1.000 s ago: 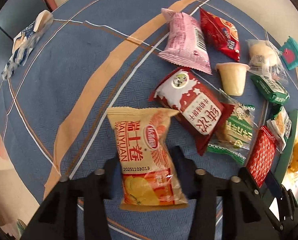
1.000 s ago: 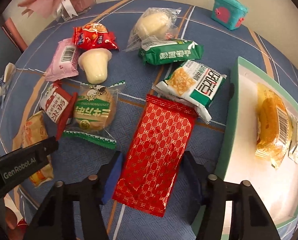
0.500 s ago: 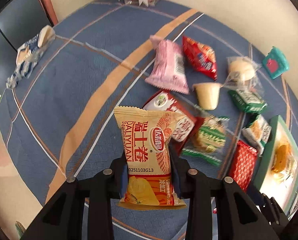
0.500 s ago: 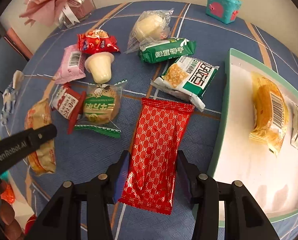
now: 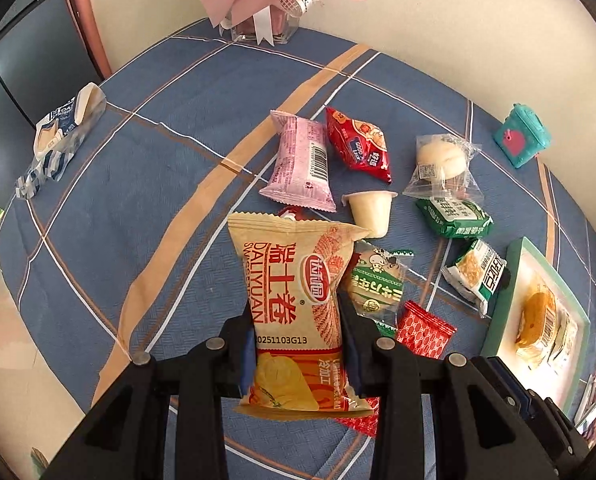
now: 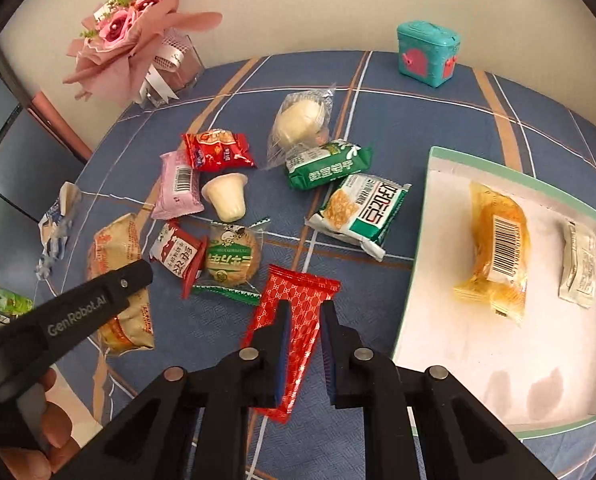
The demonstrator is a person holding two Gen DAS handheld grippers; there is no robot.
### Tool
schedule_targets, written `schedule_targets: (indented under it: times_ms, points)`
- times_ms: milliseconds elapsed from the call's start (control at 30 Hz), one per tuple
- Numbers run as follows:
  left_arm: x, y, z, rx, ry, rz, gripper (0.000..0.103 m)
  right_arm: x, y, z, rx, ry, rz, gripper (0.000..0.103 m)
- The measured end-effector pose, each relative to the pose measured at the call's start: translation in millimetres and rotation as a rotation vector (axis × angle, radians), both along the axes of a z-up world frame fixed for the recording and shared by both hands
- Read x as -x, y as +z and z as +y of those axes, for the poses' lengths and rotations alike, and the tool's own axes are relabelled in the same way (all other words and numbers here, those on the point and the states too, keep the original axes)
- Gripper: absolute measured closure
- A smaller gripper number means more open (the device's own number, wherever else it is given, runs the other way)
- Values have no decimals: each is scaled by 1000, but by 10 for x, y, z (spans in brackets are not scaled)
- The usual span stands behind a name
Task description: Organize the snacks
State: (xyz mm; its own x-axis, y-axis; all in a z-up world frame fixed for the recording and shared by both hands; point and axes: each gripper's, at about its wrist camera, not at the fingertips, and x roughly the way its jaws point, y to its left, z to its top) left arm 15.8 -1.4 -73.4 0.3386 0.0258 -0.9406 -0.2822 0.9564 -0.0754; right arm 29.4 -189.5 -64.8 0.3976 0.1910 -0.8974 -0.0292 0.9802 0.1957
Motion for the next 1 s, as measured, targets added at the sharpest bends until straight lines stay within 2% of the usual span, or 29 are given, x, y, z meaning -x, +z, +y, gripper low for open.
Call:
schedule_targets:
  times_ms: [133, 267, 467, 533, 667, 767, 867, 1000]
  points:
    - [-40, -72, -59, -12, -13, 32, 66, -43, -66, -95, -30, -24, 27, 88]
    - [-65, -22, -82, -14, -17, 58, 66, -38, -124, -121, -46, -32, 50, 87]
    - [-205, -175, -128, -3, -8, 79, 66, -146, -330, -80, -77, -44, 105, 85]
    - [-205, -187, -117, 8, -7, 83, 66, -171, -403, -71, -86, -52, 128, 80]
    - [-242, -233, -87, 12, 2, 90, 66, -201, -524, -30, -102, -62, 160, 45]
    - [-256, -255, -43, 8, 18, 93, 66, -206, -563, 24, -109, -63, 166, 44]
    - [-259, -258, 15, 9, 40, 88, 66, -225, -609, 115, -110, -54, 172, 35]
    - [-260, -256, 99, 15, 73, 84, 66, -237, -679, 255, -61, -35, 169, 23]
